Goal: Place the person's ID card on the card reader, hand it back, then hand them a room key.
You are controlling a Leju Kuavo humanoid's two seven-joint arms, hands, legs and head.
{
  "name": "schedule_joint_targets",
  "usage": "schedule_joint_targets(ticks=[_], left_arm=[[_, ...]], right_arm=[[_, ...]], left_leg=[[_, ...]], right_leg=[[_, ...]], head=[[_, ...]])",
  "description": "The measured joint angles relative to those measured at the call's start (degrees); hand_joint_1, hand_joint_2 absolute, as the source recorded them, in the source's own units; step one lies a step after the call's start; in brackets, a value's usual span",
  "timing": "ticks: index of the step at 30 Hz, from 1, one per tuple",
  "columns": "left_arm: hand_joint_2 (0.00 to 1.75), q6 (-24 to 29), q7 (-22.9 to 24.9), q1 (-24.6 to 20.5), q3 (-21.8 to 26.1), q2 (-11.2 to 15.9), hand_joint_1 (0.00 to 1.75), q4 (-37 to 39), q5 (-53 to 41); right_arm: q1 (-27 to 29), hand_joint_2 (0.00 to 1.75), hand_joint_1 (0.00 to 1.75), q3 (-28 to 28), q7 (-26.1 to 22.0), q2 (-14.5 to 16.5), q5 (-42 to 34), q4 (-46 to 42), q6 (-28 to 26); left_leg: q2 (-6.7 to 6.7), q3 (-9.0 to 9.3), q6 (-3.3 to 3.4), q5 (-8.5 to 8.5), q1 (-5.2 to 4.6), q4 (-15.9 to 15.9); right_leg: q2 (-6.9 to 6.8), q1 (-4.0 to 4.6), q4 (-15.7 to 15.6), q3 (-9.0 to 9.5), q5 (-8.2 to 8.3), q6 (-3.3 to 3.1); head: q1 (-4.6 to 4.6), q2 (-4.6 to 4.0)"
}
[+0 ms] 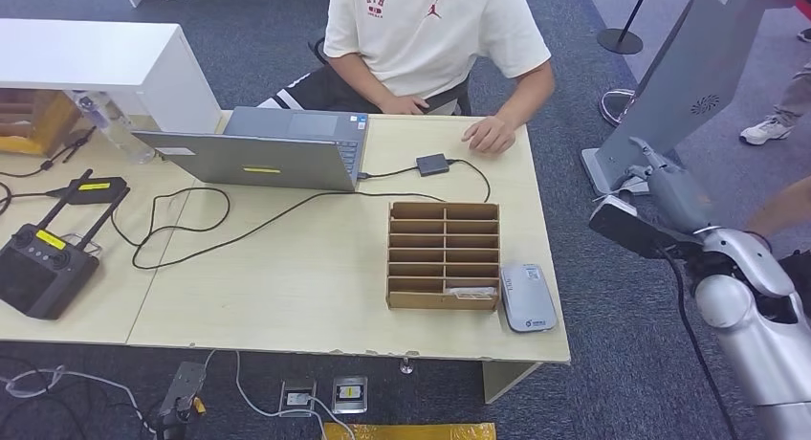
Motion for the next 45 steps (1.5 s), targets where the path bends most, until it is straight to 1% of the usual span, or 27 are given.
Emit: schedule_joint_targets(ticks=[7,16,21,23,32,45], left_arm=[[0.00,-0.4,0.0,-0.1,0.0,0.0,0.00,0.0,0.4],[0.00,-0.9,0.1,-0.1,0.0,0.1,0.00,0.0,0.7],[0.00,-0.9,0.3,0.0,0.0,0.4,0.00,-0.3,0.8],[0.00,-0.9,0.3,0.0,0.0,0.5,0.00,-0.4,0.8],[0.00,-0.8,0.5,0.0,0.0,0.6,0.00,-0.5,0.8],[0.00,-0.3,0.5,0.1,0.0,0.9,0.00,-0.5,0.6]], right_arm=[[2.8,1.75,1.75,2.2,1.0,0.5,-0.4,0.0,0.3],[4.1,1.75,1.75,5.2,1.1,1.6,-0.8,0.0,0.7],[7.8,1.75,1.75,7.7,6.9,3.3,-2.3,-0.1,-2.1],[9.1,1.75,1.75,8.7,7.8,3.7,-2.9,-0.2,-2.6],[11.1,1.75,1.75,11.4,8.1,4.6,-4.7,-0.2,-3.3],[11.8,1.75,1.75,13.6,8.8,4.6,-6.2,-0.2,-3.7]], left_leg=[[0.00,0.00,0.00,0.00,0.00,0.0],[0.00,-0.01,0.00,0.00,0.00,0.0],[-0.02,-0.04,-0.01,0.00,0.04,0.0],[-0.01,-0.05,-0.01,-0.01,0.04,0.0],[0.01,-0.04,-0.01,0.00,0.04,0.0],[0.01,-0.03,-0.02,-0.01,0.05,0.0]], right_leg=[[0.00,0.00,0.0,0.00,0.00,0.00],[0.00,0.00,0.0,0.00,-0.01,-0.01],[-0.03,0.04,0.0,0.00,-0.03,-0.02],[-0.02,0.04,0.0,-0.01,-0.03,-0.02],[0.00,0.04,0.0,-0.03,-0.02,-0.02],[0.01,0.04,0.0,-0.04,-0.03,-0.02]], head=[[0.01,0.00],[0.02,0.00],[0.01,0.00],[0.00,0.00],[0.01,0.00],[0.01,0.00]])
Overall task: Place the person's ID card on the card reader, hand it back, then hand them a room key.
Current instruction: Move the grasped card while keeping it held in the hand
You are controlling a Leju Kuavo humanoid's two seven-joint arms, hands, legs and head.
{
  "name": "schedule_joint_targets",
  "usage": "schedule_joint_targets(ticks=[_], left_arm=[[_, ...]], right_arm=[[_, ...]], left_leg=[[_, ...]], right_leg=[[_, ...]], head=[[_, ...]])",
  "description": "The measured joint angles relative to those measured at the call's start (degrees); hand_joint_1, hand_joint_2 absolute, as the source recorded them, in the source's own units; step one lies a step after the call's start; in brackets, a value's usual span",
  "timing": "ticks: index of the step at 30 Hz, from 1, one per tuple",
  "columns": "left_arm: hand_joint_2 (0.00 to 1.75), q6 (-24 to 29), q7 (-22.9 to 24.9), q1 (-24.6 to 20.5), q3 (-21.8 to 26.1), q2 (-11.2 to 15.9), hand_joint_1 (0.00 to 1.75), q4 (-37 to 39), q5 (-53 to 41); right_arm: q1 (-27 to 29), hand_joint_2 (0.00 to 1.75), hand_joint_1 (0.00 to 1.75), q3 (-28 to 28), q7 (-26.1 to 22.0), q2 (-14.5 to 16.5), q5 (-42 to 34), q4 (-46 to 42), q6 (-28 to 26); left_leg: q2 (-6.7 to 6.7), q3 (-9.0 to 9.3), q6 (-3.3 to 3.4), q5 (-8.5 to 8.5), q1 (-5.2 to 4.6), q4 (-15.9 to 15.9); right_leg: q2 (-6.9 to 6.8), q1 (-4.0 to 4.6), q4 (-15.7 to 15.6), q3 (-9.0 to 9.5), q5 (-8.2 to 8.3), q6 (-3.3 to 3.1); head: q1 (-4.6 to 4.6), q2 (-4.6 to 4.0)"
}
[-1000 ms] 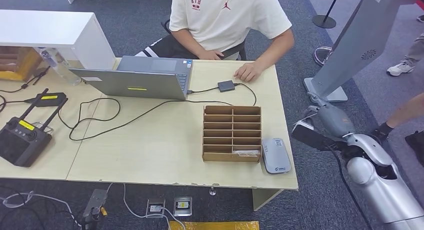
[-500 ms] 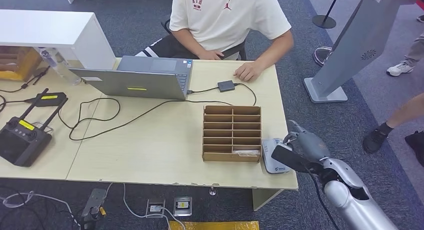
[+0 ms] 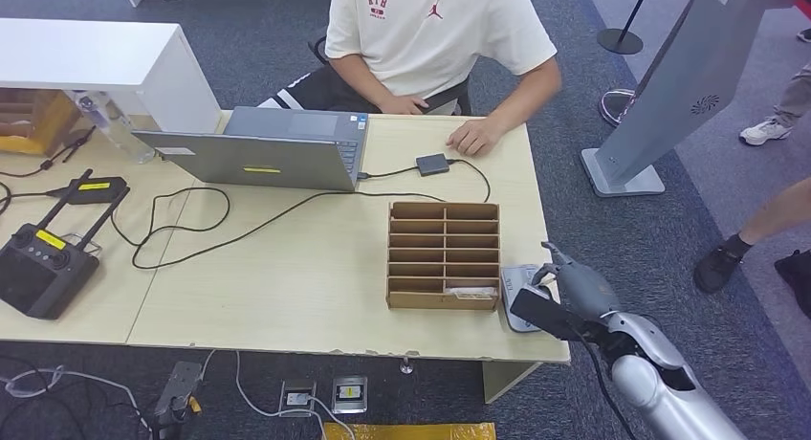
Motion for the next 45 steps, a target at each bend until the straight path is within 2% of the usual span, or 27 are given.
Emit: schedule_joint_targets(ticks=[34,40,45], left_arm=[[0.00,0.6,0.0,0.6,0.0,0.0,0.00,0.0,0.4],[0.00,0.6,0.0,0.4,0.0,0.0,0.00,0.0,0.0],[0.00,0.6,0.0,0.2,0.0,-0.1,0.00,0.0,-0.5]], right_arm=[[0.7,1.75,1.75,1.7,2.0,-2.4,-1.0,-1.4,0.3],[-3.1,1.75,1.75,0.7,-4.5,-3.9,1.4,-1.0,3.4],[-7.5,1.75,1.75,-1.3,-6.5,-5.1,4.9,-0.4,4.5]], left_leg=[[0.03,0.04,-0.01,-0.01,0.00,0.0],[0.07,0.04,-0.01,-0.01,-0.01,0.0],[0.07,0.03,-0.01,-0.01,-0.02,0.0]], right_leg=[[0.12,0.00,0.0,0.02,0.01,0.00],[0.14,-0.02,0.0,0.00,0.02,0.00],[0.14,-0.02,0.0,0.00,0.02,0.01]], head=[[0.00,0.00],[0.00,0.00],[-0.01,0.00]])
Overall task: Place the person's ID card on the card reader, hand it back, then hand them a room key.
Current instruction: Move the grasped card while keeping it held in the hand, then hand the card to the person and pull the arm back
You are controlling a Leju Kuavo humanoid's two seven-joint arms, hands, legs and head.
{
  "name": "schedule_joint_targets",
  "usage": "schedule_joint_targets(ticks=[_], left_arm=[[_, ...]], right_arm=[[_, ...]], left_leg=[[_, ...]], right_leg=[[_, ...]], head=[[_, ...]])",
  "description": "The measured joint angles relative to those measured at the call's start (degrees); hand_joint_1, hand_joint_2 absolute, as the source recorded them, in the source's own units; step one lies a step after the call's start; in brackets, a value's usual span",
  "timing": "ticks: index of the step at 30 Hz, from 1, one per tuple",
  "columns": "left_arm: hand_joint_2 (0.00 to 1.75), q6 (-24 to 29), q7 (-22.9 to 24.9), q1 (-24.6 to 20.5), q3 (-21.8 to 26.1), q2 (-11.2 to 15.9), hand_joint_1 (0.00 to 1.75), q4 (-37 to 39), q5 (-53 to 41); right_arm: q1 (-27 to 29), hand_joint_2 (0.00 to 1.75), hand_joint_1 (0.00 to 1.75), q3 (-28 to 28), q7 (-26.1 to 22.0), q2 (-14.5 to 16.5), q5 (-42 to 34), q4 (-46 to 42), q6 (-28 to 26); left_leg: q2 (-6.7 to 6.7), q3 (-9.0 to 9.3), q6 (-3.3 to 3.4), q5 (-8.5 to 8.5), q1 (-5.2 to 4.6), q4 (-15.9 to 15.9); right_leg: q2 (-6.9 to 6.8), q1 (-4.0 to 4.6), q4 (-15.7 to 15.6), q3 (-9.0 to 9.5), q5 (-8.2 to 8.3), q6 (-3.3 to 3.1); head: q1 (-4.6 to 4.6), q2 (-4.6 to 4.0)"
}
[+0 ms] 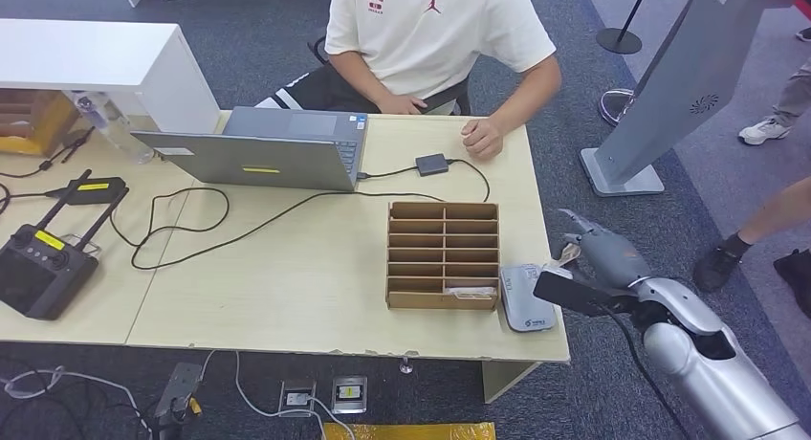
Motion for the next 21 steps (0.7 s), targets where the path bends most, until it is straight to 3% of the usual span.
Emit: schedule_joint_targets(ticks=[12,21], left_arm=[[0.00,-0.3,-0.1,-1.0,0.0,-0.3,0.00,0.0,-1.3],[0.00,-1.7,-0.1,-2.1,-0.5,-0.4,0.00,-0.4,-2.0]], right_arm=[[-15.2,1.75,1.75,-3.7,-5.9,-0.4,8.2,5.2,-0.3],[-25.4,1.75,1.75,-2.8,-8.9,4.6,11.6,12.8,-4.3]], left_leg=[[-0.03,-0.07,0.00,0.00,0.00,0.0],[-0.03,-0.12,-0.02,0.02,0.02,0.0]], right_leg=[[-0.03,0.00,0.0,-0.02,0.01,0.00],[-0.04,0.02,0.1,-0.08,0.01,0.00]], head=[[0.01,0.00],[0.00,0.00]])
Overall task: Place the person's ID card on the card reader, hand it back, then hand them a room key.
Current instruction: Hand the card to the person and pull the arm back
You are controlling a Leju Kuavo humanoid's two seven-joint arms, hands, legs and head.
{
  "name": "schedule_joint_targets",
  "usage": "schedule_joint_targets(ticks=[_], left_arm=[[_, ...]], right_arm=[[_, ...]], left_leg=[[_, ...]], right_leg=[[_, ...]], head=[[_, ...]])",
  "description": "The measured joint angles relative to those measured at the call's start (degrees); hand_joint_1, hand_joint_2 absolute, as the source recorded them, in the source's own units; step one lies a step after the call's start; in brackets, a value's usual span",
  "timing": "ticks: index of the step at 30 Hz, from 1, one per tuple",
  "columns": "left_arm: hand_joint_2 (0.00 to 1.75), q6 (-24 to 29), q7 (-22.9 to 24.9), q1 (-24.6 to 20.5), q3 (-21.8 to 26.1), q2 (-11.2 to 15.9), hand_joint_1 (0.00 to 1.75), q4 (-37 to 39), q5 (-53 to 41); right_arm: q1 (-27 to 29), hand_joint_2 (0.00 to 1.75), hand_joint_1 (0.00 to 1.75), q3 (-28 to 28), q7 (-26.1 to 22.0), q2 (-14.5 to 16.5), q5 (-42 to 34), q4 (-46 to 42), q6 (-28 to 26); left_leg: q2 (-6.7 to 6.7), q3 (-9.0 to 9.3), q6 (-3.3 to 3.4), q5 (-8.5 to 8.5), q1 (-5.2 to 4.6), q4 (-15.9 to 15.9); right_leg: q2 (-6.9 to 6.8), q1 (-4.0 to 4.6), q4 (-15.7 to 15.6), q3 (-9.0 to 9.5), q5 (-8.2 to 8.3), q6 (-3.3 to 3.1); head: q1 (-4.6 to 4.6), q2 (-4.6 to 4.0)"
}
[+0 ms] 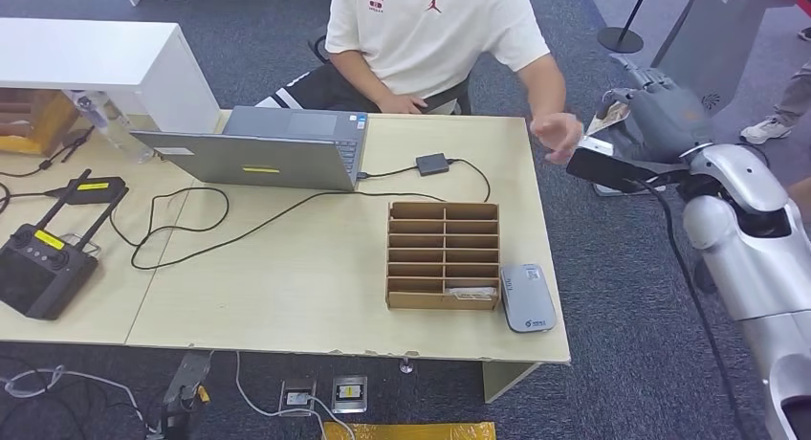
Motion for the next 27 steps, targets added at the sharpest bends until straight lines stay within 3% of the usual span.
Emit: schedule_joint_targets(ticks=[11,27], left_arm=[[0.00,-0.2,0.0,-0.4,-0.6,0.0,0.00,-0.1,-0.1],[0.00,-0.3,0.3,-0.4,-0.7,0.1,0.00,-0.1,0.4]], right_arm=[[-4.5,1.75,1.75,2.0,-1.5,6.9,1.2,9.6,-4.1],[-6.6,1.75,1.66,3.5,-2.3,11.7,2.1,16.1,-5.1]], left_leg=[[-0.01,-0.01,-0.02,0.02,0.01,0.0],[-0.01,0.00,-0.02,0.03,0.02,0.0]], right_leg=[[-0.01,0.01,0.0,-0.01,0.00,0.00],[0.01,0.01,0.0,-0.01,0.00,0.00]], head=[[0.02,0.00],[0.01,0.00]])
